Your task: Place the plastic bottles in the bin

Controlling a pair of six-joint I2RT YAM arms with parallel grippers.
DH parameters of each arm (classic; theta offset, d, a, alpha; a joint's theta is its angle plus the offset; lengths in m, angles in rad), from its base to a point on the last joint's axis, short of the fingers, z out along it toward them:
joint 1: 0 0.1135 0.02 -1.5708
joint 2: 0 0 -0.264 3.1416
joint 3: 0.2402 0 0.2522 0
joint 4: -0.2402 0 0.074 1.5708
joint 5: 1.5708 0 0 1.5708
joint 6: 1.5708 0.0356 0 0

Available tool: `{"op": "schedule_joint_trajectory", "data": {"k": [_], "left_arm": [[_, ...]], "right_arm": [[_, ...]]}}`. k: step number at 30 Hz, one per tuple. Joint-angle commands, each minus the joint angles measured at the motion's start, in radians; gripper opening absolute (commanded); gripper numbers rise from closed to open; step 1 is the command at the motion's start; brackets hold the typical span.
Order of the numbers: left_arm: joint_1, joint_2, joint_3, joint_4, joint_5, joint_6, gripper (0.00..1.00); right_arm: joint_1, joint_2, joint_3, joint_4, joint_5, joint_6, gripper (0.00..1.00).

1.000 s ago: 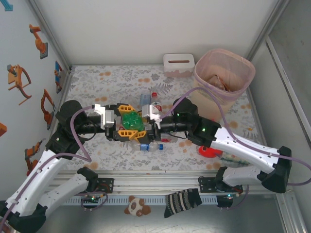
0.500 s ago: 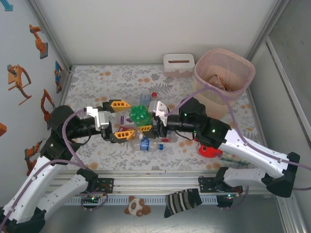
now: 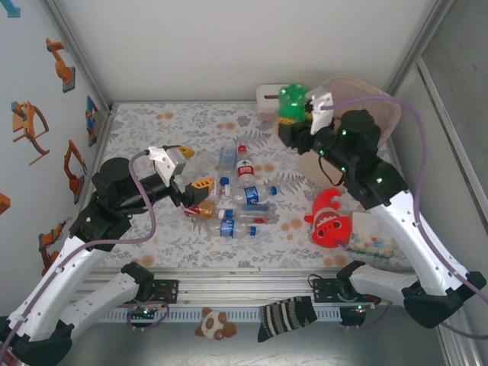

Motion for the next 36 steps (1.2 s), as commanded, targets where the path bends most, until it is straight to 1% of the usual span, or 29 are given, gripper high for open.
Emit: {"op": "schedule_joint_trajectory", "data": {"k": [1, 8, 10, 12, 14, 19, 23, 26, 29, 36], "left_arm": [[0.007, -0.006, 0.035, -0.046, -0.125, -0.083, 0.89], [0.012, -0.011, 0.002, -0.035, -0.113, -0.156, 0.88], [0.012, -0.007, -0.006, -0.034, -0.117, -0.174, 0.88], [0.012, -0.004, -0.012, -0.028, -0.12, -0.193, 0.88], [0.012, 0.006, -0.011, -0.028, -0.121, -0.207, 0.88], [0.013, 0.039, 0.003, -0.039, -0.116, -0.239, 0.88], [0.013, 0.084, 0.027, -0.069, -0.121, -0.265, 0.88], [0.014, 0.132, 0.065, -0.143, -0.186, -0.291, 0.87], [0.016, 0.178, 0.09, -0.202, -0.22, -0.3, 0.86], [0.019, 0.219, 0.086, -0.233, -0.214, -0.319, 0.86]], "right_arm": [[-0.089, 0.026, 0.083, -0.055, 0.046, 0.074, 0.54], [-0.286, 0.14, 0.226, -0.135, 0.046, 0.136, 0.53], [-0.345, 0.181, 0.265, -0.169, 0.05, 0.191, 0.51], [-0.406, 0.232, 0.31, -0.216, 0.053, 0.263, 0.47], [-0.455, 0.28, 0.344, -0.258, 0.025, 0.309, 0.46], [-0.549, 0.39, 0.379, -0.346, 0.006, 0.412, 0.41], [-0.592, 0.486, 0.423, -0.442, -0.054, 0.399, 0.41], [-0.595, 0.56, 0.466, -0.548, -0.022, 0.35, 0.41], [-0.595, 0.61, 0.466, -0.605, -0.004, 0.304, 0.41], [-0.595, 0.714, 0.489, -0.71, 0.081, 0.238, 0.42]]}}
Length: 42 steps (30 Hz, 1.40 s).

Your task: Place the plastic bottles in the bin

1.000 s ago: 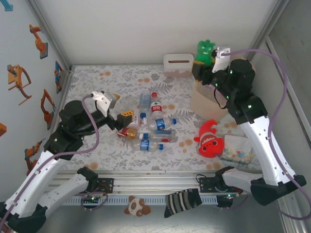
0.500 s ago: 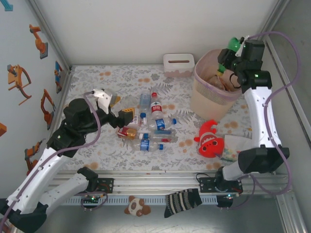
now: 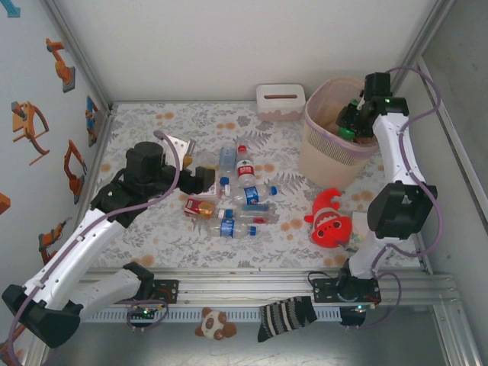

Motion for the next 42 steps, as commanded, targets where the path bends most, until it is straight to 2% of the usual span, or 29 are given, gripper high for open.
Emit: {"op": "schedule_joint_trajectory", "data": {"k": [1, 8, 15, 22, 26, 30, 37, 42], "left_arm": [[0.005, 0.004, 0.019, -0.038, -0.012, -0.03, 0.86], [0.008, -0.002, -0.002, -0.025, -0.008, -0.038, 0.86], [0.012, -0.001, -0.01, -0.021, -0.009, -0.049, 0.86], [0.015, 0.002, -0.011, -0.02, 0.0, -0.054, 0.86], [0.017, 0.0, -0.009, -0.019, 0.001, -0.054, 0.86], [0.02, -0.004, -0.008, -0.018, 0.002, -0.054, 0.86], [0.024, -0.016, -0.013, -0.02, 0.003, -0.055, 0.86], [0.027, -0.022, -0.016, -0.02, 0.007, -0.06, 0.86]], "right_arm": [[-0.001, 0.039, 0.049, -0.095, 0.065, -0.057, 0.42], [-0.001, 0.131, 0.052, -0.14, 0.092, -0.089, 0.43], [0.001, 0.208, 0.058, -0.17, 0.093, -0.102, 0.49], [0.009, 0.2, 0.099, -0.194, 0.093, -0.103, 0.64], [0.015, 0.162, 0.15, -0.214, 0.076, -0.099, 0.77], [0.018, 0.114, 0.19, -0.216, 0.014, -0.08, 0.86], [0.03, 0.048, 0.238, -0.23, -0.025, -0.066, 0.88], [0.031, 0.013, 0.242, -0.225, -0.048, -0.065, 0.79]]}}
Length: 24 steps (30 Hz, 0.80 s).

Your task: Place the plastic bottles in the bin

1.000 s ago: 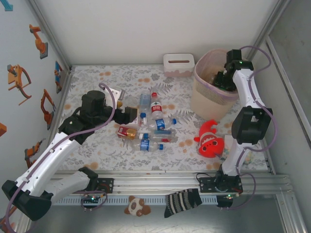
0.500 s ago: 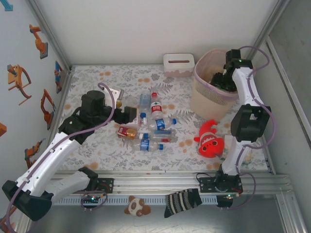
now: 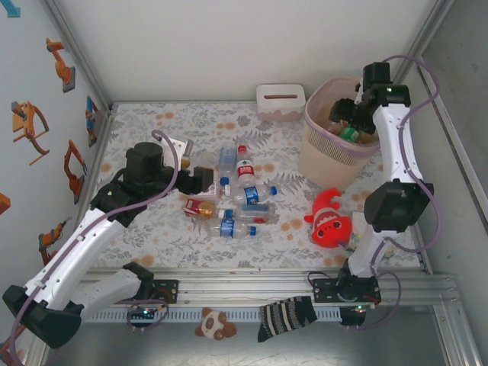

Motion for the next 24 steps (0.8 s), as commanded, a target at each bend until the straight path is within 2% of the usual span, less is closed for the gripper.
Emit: {"op": "schedule_joint_trajectory", "data": {"k": [1, 7, 12, 19, 24], "left_arm": [[0.007, -0.018, -0.011, 0.003, 0.008, -0.017, 0.86], [0.009, -0.01, -0.018, 0.01, 0.0, -0.037, 0.85], [0.013, 0.01, -0.025, -0.016, -0.099, -0.1, 0.81], [0.018, 0.023, -0.101, -0.051, -0.32, -0.364, 0.81], [0.019, 0.085, -0.123, -0.131, -0.434, -0.651, 0.76]], "right_arm": [[0.005, -0.044, 0.022, -0.024, -0.026, 0.005, 0.76], [0.01, -0.112, 0.018, -0.015, -0.033, 0.005, 0.62], [0.012, -0.198, -0.007, -0.001, -0.033, 0.012, 0.6], [0.013, -0.318, -0.061, 0.029, -0.029, 0.034, 0.6], [0.013, -0.381, -0.091, 0.056, -0.032, 0.054, 0.59]]}}
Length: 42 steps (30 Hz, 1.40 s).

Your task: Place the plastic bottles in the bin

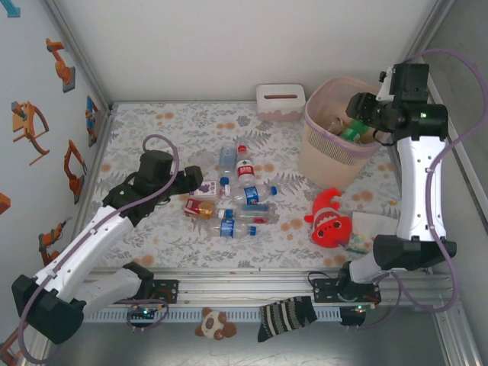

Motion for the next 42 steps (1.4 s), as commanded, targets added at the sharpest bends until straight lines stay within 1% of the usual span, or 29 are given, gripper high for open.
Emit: {"op": "schedule_joint_trajectory", "data": {"k": [1, 5, 8, 12, 15, 19, 23, 27, 31, 42], "left_arm": [[0.006, 0.045, -0.005, -0.094, -0.11, -0.267, 0.74], [0.005, 0.131, 0.015, -0.152, -0.083, -0.437, 0.68], [-0.001, 0.191, 0.032, -0.2, -0.068, -0.554, 0.68], [-0.015, 0.258, 0.047, -0.245, -0.047, -0.685, 0.72], [-0.024, 0.295, 0.045, -0.247, -0.018, -0.769, 0.72], [-0.025, 0.344, 0.052, -0.23, 0.021, -0.813, 0.73], [-0.026, 0.372, 0.044, -0.21, 0.051, -0.863, 0.79], [-0.024, 0.393, 0.014, -0.164, 0.088, -0.905, 0.81], [-0.018, 0.418, -0.013, -0.112, 0.13, -0.927, 0.81], [-0.004, 0.49, -0.04, -0.06, 0.133, -0.967, 0.78]], "right_arm": [[0.008, -0.033, -0.03, 0.037, -0.008, 0.03, 0.59], [0.008, -0.068, -0.064, 0.063, 0.006, 0.038, 0.59], [0.008, -0.083, -0.082, 0.067, 0.009, 0.042, 0.59], [0.008, -0.096, -0.101, 0.075, 0.014, 0.043, 0.59], [0.008, -0.102, -0.108, 0.075, 0.016, 0.042, 0.59], [0.008, -0.106, -0.107, 0.076, 0.017, 0.041, 0.59], [0.008, -0.111, -0.105, 0.077, 0.022, 0.038, 0.59], [0.008, -0.116, -0.102, 0.076, 0.027, 0.035, 0.59], [0.008, -0.12, -0.099, 0.074, 0.024, 0.035, 0.59], [0.008, -0.143, -0.105, 0.065, 0.026, 0.036, 0.59]]}}
